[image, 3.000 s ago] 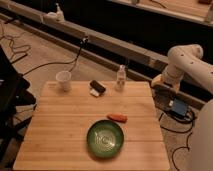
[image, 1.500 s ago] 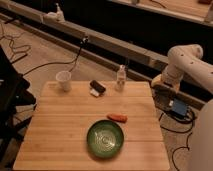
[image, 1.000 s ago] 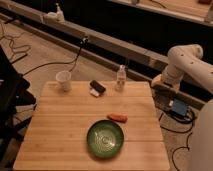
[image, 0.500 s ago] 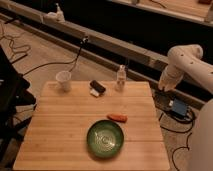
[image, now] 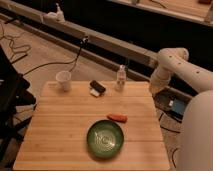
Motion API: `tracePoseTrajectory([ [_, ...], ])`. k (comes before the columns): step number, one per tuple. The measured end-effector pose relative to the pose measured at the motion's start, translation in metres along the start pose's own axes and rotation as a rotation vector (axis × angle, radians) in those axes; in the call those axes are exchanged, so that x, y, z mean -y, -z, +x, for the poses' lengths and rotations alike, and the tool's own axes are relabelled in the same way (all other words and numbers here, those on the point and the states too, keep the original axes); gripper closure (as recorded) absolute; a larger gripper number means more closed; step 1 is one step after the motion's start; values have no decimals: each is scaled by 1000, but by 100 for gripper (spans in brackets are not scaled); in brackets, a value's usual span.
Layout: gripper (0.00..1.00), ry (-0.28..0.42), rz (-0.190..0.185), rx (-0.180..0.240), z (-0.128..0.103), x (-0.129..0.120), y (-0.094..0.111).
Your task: Move the arm in a circular motion
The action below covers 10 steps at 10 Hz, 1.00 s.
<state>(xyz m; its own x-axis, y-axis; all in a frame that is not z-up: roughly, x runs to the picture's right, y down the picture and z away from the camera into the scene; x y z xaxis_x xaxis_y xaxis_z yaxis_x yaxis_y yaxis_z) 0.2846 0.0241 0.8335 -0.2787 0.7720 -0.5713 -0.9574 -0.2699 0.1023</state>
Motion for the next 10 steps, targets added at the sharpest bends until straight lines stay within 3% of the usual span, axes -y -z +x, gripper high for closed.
tracePoseTrajectory([
  [3,100,121,-61,-56,24,-59,-11],
  [7,100,350,-117,-89,78,-126,-5],
  [10,100,516,-135,-123,134,-143,4],
])
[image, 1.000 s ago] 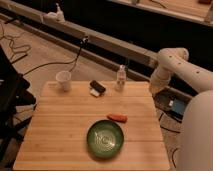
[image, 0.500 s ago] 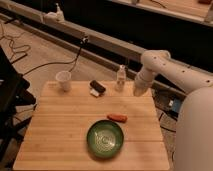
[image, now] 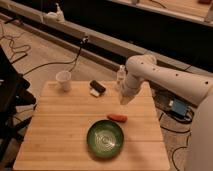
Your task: Move the arm in a circular motion
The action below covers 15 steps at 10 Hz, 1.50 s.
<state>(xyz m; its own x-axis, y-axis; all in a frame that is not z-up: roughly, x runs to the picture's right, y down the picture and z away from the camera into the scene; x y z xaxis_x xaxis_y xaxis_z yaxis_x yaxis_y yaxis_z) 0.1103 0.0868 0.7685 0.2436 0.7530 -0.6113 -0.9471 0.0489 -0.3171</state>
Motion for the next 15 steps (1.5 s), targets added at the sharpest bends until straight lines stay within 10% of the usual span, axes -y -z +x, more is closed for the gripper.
tracePoseTrajectory([
  [2,100,31,21,-11,18,6,2],
  [5,100,-76,154,12,31,85,20],
  [8,100,-181,272,84,-9,133,44],
  [11,100,-183,307,120,-64,120,40],
  [15,100,-121,237,69,-87,57,-2],
])
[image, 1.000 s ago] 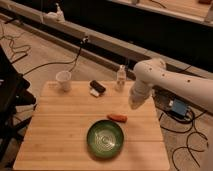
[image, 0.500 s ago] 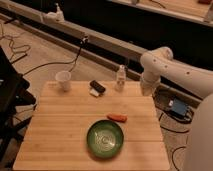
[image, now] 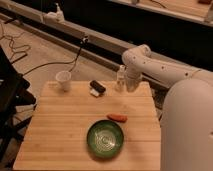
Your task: Move the arm in a circular motion
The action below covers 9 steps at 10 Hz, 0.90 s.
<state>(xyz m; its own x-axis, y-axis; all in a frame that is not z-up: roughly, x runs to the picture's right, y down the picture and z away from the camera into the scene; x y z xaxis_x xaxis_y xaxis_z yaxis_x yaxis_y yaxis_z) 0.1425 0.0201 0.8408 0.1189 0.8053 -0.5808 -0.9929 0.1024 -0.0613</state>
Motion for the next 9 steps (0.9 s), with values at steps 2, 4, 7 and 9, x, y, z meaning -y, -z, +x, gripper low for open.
tracePoseTrajectory([
  [2,100,83,-50,-26,18,-39,-3],
  [4,100,178,-76,-48,50,-59,-1],
  [7,100,215,-80,-66,91,-41,9],
  [9,100,174,-66,-73,106,-10,13],
])
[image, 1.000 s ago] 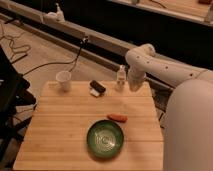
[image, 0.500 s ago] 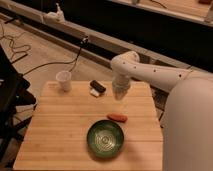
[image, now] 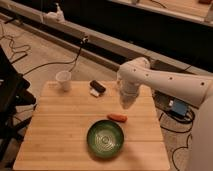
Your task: Move the arm in a circular motion
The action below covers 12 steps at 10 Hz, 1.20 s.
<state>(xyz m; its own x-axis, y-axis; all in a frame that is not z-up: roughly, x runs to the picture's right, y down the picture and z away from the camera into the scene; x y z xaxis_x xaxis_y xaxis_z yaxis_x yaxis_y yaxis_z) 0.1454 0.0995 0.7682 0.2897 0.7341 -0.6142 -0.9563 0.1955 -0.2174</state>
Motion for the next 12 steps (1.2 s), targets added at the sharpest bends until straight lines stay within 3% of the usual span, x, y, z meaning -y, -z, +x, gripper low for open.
tracePoseTrajectory([
  [2,100,-133,51,-1,10,61,7],
  [3,100,-170,70,2,7,78,9],
  [4,100,-223,100,9,-4,101,12],
  [6,100,-261,144,24,-34,117,13],
  [9,100,-242,169,43,-86,96,7],
  [10,100,-217,161,46,-97,79,6],
  [12,100,-138,111,45,-105,34,7],
])
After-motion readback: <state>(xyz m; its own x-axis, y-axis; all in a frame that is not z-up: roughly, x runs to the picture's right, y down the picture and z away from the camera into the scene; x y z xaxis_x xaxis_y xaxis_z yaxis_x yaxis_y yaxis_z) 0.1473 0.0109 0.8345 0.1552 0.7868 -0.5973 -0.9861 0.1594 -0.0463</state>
